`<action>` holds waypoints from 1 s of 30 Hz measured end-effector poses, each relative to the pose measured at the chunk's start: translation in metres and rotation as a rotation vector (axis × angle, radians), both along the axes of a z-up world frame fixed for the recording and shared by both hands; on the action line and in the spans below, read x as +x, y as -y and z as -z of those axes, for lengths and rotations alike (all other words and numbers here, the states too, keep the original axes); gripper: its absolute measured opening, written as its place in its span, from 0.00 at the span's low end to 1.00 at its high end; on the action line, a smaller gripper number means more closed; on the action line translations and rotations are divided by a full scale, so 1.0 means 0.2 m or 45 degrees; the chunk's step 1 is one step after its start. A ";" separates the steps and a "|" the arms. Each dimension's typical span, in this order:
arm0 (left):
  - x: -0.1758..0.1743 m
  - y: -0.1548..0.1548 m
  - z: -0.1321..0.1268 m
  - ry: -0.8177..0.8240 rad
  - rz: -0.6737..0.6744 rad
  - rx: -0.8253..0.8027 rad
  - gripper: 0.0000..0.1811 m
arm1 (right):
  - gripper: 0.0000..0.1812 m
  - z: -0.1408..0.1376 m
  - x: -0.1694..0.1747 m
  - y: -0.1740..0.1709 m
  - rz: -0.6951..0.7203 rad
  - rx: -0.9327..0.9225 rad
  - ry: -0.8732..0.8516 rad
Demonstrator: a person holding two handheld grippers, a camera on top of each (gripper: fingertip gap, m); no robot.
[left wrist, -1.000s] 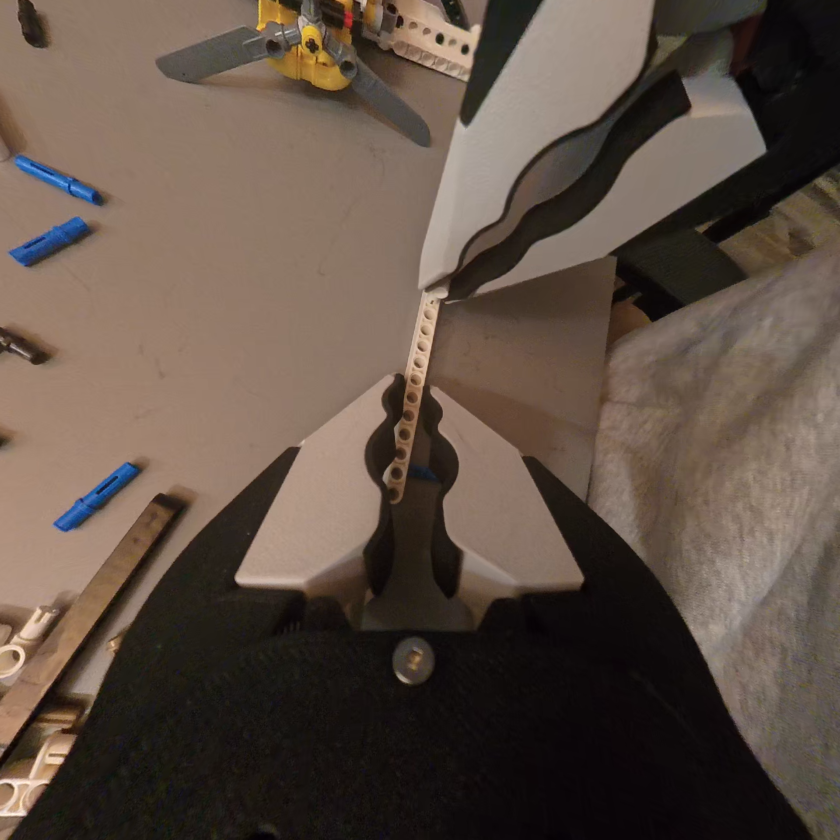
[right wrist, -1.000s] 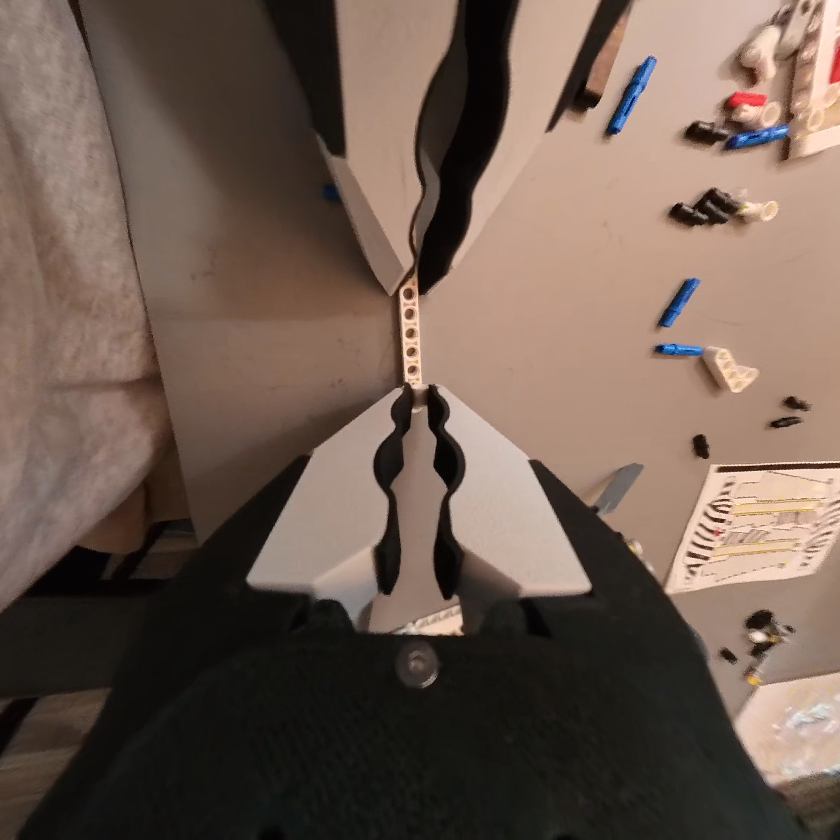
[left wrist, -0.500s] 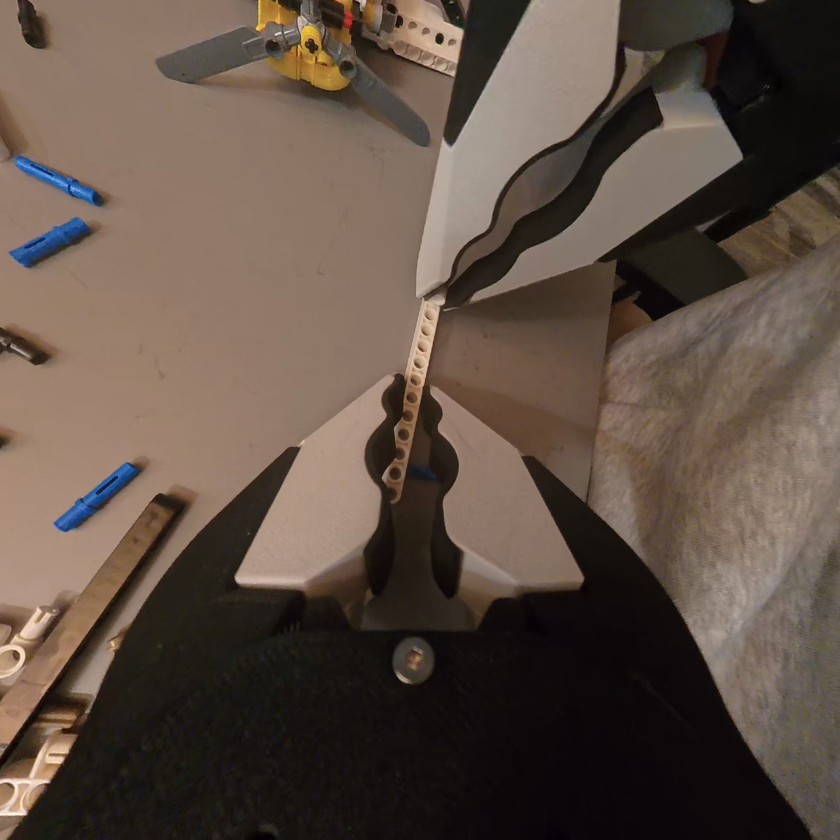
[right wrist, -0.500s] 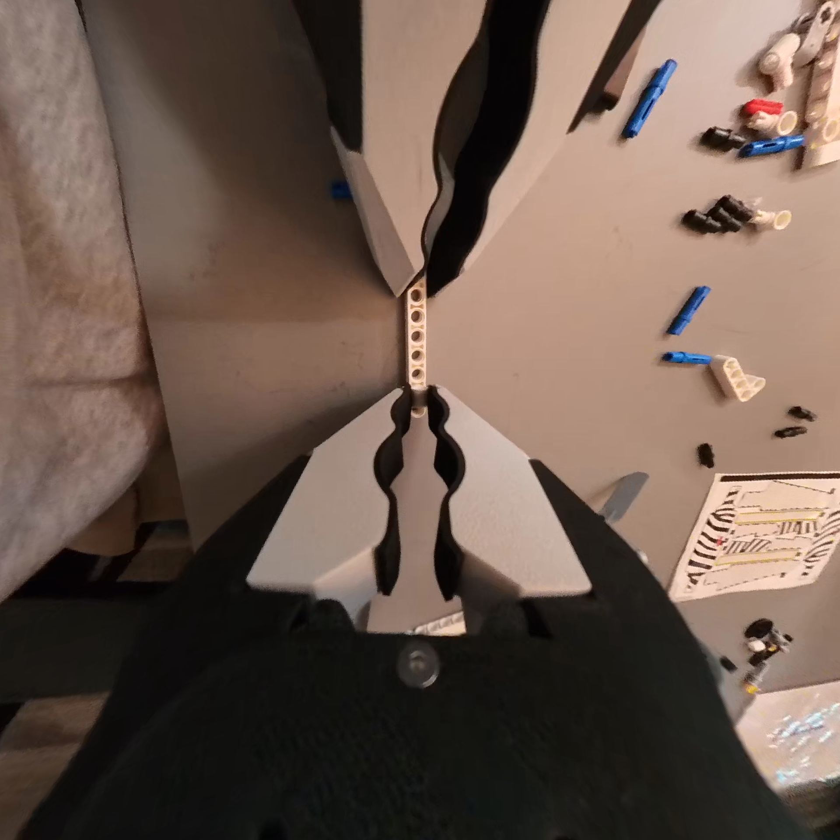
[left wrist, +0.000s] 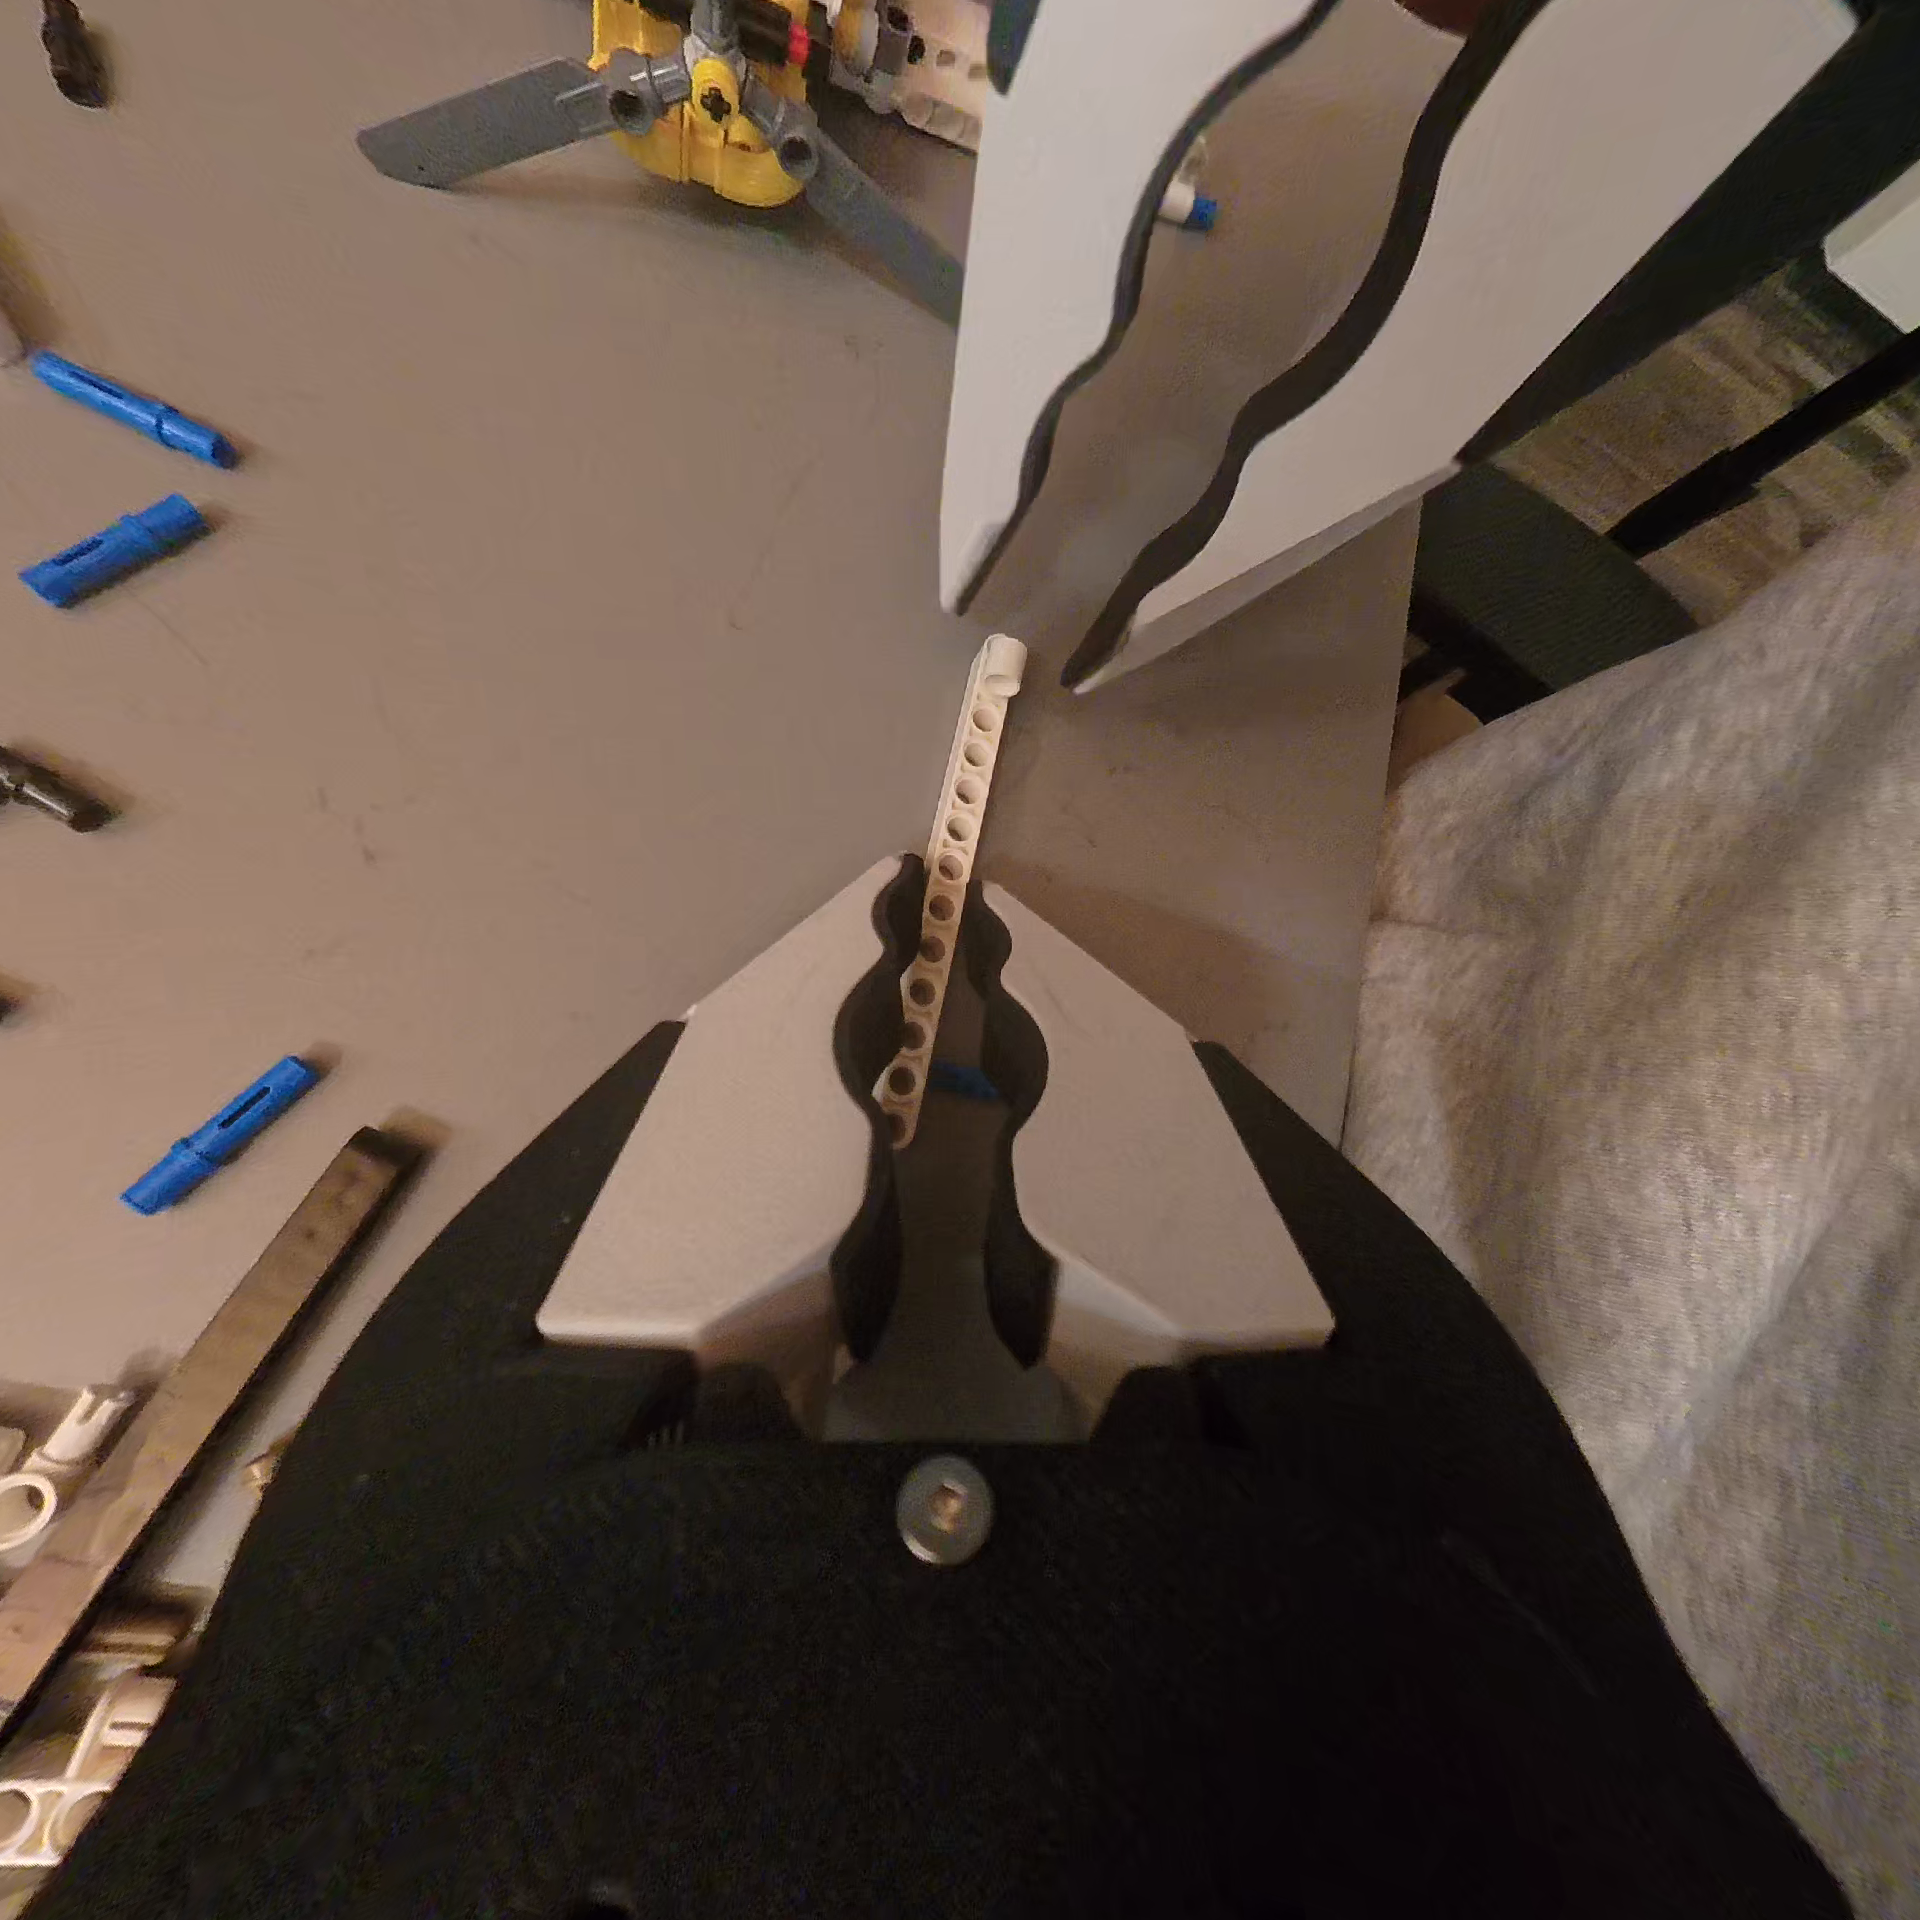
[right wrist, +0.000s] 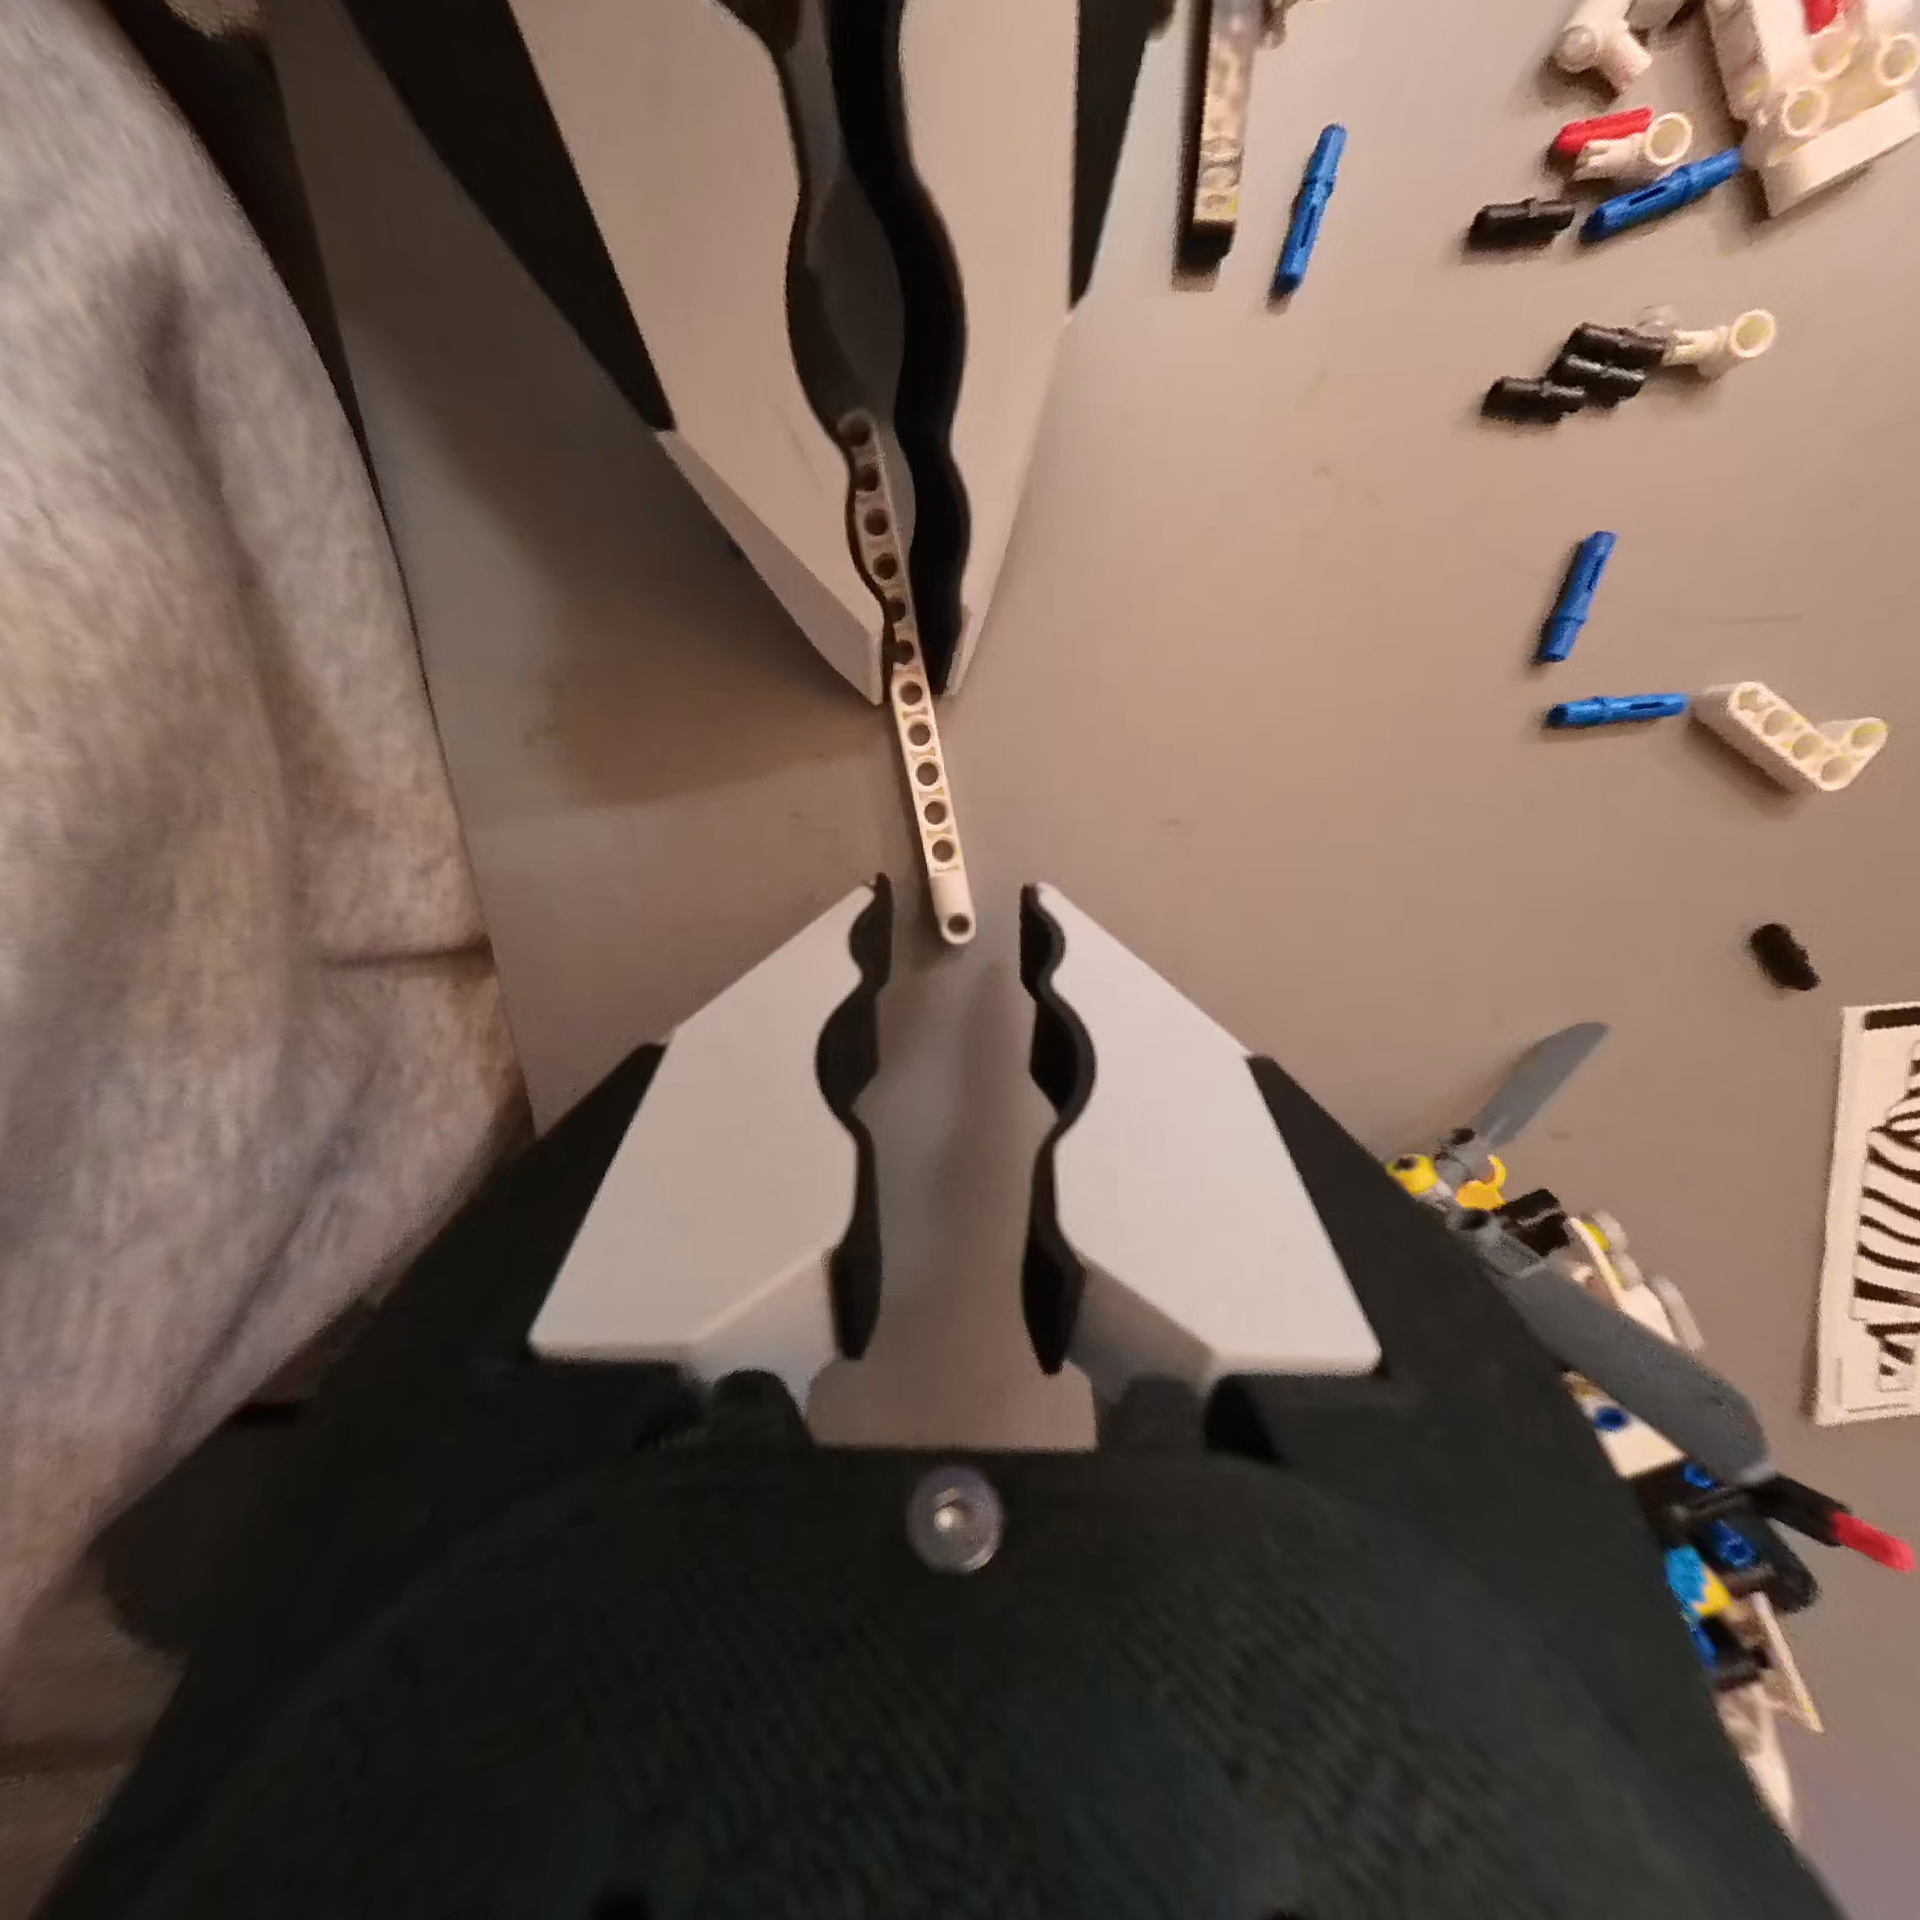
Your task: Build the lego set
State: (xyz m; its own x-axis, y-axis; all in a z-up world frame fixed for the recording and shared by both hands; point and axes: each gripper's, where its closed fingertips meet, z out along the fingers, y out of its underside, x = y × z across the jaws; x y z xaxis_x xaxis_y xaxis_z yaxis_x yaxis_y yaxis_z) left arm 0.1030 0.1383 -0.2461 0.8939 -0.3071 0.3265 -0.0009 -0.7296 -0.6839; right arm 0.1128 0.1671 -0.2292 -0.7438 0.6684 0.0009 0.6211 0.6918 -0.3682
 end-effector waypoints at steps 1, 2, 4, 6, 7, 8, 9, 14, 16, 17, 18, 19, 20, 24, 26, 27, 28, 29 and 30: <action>0.00 0.00 0.00 0.001 0.000 0.000 0.03 | 0.11 0.01 0.00 0.00 -0.028 0.024 -0.011; 0.00 0.00 0.00 0.002 0.000 -0.001 0.03 | 0.08 0.02 0.01 0.00 -0.056 0.046 -0.013; 0.00 0.00 0.00 0.001 0.000 -0.001 0.03 | 0.03 0.03 0.01 0.01 -0.095 0.081 -0.027; 0.00 0.00 0.00 0.003 0.000 -0.001 0.03 | 0.03 0.03 0.01 0.01 -0.123 0.097 -0.018; 0.00 0.00 0.00 0.007 0.000 -0.002 0.03 | 0.03 0.03 0.01 0.01 -0.130 0.098 -0.007; 0.00 0.00 0.00 0.011 0.000 -0.003 0.03 | 0.03 0.03 0.01 0.01 -0.137 0.099 0.002; 0.00 0.00 0.00 0.014 0.000 -0.004 0.03 | 0.03 0.04 0.01 0.01 -0.146 0.104 0.010; 0.00 0.00 0.00 0.008 -0.001 -0.002 0.03 | 0.03 0.05 0.01 0.01 -0.182 0.134 0.041; 0.00 0.00 0.00 0.002 -0.001 0.000 0.03 | 0.03 0.05 0.01 0.01 -0.171 0.125 0.035; 0.00 0.00 0.00 -0.001 -0.001 0.001 0.03 | 0.03 0.05 0.01 0.01 -0.158 0.117 0.028; 0.00 0.00 0.00 -0.004 -0.001 0.002 0.03 | 0.03 0.05 0.01 0.01 -0.144 0.108 0.018; 0.00 0.00 0.00 -0.010 -0.001 0.003 0.03 | 0.03 0.05 0.01 0.01 -0.128 0.101 0.005; 0.00 0.00 0.00 -0.019 -0.001 0.006 0.03 | 0.03 0.06 0.02 0.00 -0.112 0.103 0.003; -0.02 0.00 -0.02 -0.143 -0.022 0.067 0.03 | 0.15 0.03 0.01 0.05 -0.025 -0.002 -0.081; -0.03 0.00 -0.08 -0.153 -0.042 0.109 0.06 | 0.16 -0.05 -0.02 0.06 0.054 -0.095 -0.169; -0.03 0.00 -0.12 -0.095 -0.039 0.133 0.08 | 0.16 -0.08 -0.03 0.05 0.093 -0.127 -0.206; -0.03 0.01 -0.17 -0.023 -0.043 0.151 0.09 | 0.16 -0.11 -0.03 0.04 0.130 -0.152 -0.230; -0.04 0.02 -0.22 0.040 -0.056 0.167 0.10 | 0.17 -0.13 -0.03 0.03 0.163 -0.175 -0.248; -0.08 0.04 -0.26 0.073 -0.082 0.180 0.10 | 0.17 -0.16 -0.02 0.02 0.191 -0.201 -0.263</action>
